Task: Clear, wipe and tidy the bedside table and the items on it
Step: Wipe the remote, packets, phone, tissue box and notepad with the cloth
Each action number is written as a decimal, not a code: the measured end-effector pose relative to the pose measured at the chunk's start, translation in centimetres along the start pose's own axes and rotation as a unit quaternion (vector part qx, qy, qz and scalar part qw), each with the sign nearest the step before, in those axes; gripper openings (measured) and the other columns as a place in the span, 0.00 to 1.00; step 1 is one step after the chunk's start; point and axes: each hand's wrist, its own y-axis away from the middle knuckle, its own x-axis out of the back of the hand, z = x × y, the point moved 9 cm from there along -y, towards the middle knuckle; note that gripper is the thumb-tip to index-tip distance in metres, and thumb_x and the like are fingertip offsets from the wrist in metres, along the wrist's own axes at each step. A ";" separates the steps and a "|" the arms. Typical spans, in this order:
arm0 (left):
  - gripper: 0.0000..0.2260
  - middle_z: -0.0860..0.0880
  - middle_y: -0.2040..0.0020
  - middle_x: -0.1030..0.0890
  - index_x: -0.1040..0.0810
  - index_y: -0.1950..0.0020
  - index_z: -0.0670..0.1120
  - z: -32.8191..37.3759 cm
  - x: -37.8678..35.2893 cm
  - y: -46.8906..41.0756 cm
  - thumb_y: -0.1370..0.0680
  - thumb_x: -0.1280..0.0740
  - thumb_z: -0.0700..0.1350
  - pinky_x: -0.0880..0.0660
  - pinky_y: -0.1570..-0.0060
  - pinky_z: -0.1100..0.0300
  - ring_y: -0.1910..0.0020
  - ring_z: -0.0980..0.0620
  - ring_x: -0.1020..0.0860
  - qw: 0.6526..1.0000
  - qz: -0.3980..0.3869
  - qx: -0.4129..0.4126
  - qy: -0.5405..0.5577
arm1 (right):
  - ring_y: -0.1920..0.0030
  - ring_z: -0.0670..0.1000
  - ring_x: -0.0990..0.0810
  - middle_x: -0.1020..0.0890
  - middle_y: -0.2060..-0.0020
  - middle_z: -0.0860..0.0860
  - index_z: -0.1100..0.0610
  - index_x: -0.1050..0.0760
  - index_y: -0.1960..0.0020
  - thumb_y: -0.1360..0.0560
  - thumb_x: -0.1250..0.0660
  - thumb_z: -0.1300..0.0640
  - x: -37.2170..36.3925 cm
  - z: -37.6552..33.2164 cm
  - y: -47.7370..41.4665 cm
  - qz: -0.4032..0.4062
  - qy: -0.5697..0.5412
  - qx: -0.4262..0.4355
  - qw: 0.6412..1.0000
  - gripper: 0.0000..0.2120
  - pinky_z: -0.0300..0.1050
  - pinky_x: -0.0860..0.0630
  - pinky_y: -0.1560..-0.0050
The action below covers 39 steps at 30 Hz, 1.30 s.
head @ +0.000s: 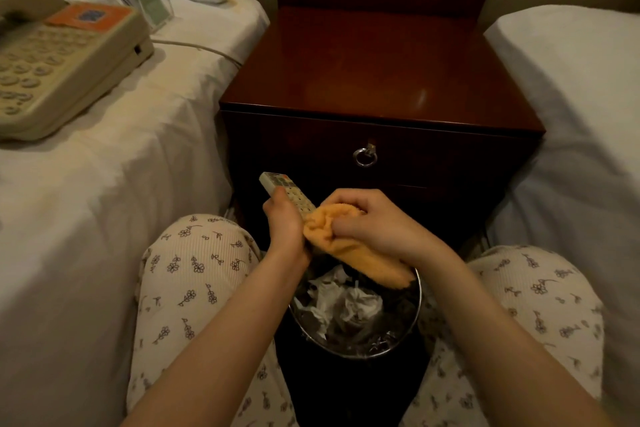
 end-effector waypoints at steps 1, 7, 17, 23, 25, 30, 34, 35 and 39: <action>0.20 0.41 0.43 0.25 0.37 0.29 0.45 0.1 0.0 0.0 0.19 0.48 0.52 0.26 0.61 0.55 0.51 0.45 0.24 1.000 0.002 -0.008 -0.003 | 0.59 0.45 0.23 0.21 0.62 0.45 0.46 0.21 0.58 0.29 0.33 0.61 0.2 0.0 0.1 -0.004 0.040 -0.001 0.999 0.09 0.42 0.26 0.56; 0.20 0.42 0.40 0.26 0.37 0.28 0.46 -0.1 -0.4 -0.2 0.18 0.49 0.52 0.27 0.48 0.49 0.47 0.44 0.25 1.000 -0.017 -0.006 -0.004 | 0.61 0.43 0.25 0.23 0.62 0.43 0.43 0.26 0.60 0.28 0.33 0.57 4.5 1.0 0.4 0.171 0.182 -0.036 0.968 0.08 0.39 0.29 0.65; 0.15 0.44 0.54 0.23 0.31 0.40 0.44 -0.9 -1.4 0.7 0.17 0.49 0.52 0.26 0.63 0.55 0.59 0.48 0.23 0.997 -0.063 0.014 -0.034 | 0.58 0.47 0.23 0.23 0.60 0.45 0.48 0.24 0.48 0.26 0.35 0.56 5.3 1.5 -0.2 0.299 0.140 -0.010 0.944 0.08 0.43 0.28 0.60; 0.17 0.44 0.55 0.22 0.30 0.36 0.42 -2.1 -2.7 1.3 0.17 0.48 0.51 0.26 0.65 0.56 0.61 0.48 0.23 0.987 -0.124 0.026 -0.097 | 0.52 0.51 0.22 0.20 0.52 0.48 0.47 0.26 0.43 0.26 0.37 0.55 4.2 1.6 -0.8 0.279 0.237 -0.010 0.931 0.12 0.46 0.25 0.55; 0.15 0.44 0.56 0.22 0.29 0.41 0.44 -2.1 -2.8 1.4 0.17 0.49 0.51 0.26 0.64 0.56 0.62 0.48 0.23 0.987 -0.128 0.027 -0.091 | 0.51 0.53 0.22 0.21 0.51 0.50 0.48 0.27 0.41 0.25 0.38 0.55 6.1 2.2 -0.2 0.347 0.241 -0.042 0.905 0.13 0.46 0.26 0.56; 0.17 0.45 0.56 0.21 0.28 0.39 0.45 -2.0 -2.9 1.2 0.17 0.49 0.52 0.25 0.63 0.55 0.60 0.48 0.21 0.986 -0.125 0.028 -0.102 | 0.57 0.46 0.24 0.22 0.59 0.44 0.48 0.25 0.48 0.24 0.36 0.56 5.2 3.1 -1.1 0.312 0.015 -0.025 0.950 0.06 0.41 0.27 0.59; 0.17 0.46 0.56 0.20 0.27 0.39 0.45 -1.8 -2.6 1.2 0.16 0.51 0.50 0.24 0.57 0.55 0.58 0.48 0.21 0.983 -0.111 -0.002 -0.148 | 0.54 0.49 0.22 0.22 0.58 0.45 0.48 0.27 0.49 0.24 0.38 0.55 5.9 4.6 -0.6 0.364 -0.062 -0.053 0.928 0.05 0.48 0.24 0.53; 0.17 0.46 0.55 0.20 0.26 0.39 0.46 -1.5 -2.5 1.0 0.16 0.51 0.50 0.24 0.56 0.55 0.57 0.49 0.21 0.982 -0.106 -0.017 -0.153 | 0.53 0.49 0.22 0.22 0.57 0.45 0.47 0.28 0.50 0.23 0.38 0.55 5.7 5.0 -0.7 0.360 -0.111 -0.059 0.924 0.04 0.50 0.23 0.50; 0.23 0.44 0.47 0.21 0.30 0.35 0.46 -0.6 -2.9 1.2 0.19 0.51 0.59 0.23 0.47 0.50 0.50 0.47 0.21 0.976 -0.118 -0.068 -0.173 | 0.50 0.49 0.21 0.21 0.53 0.47 0.49 0.27 0.46 0.23 0.37 0.56 3.1 4.4 -1.2 0.307 -0.184 -0.033 0.933 0.06 0.49 0.23 0.47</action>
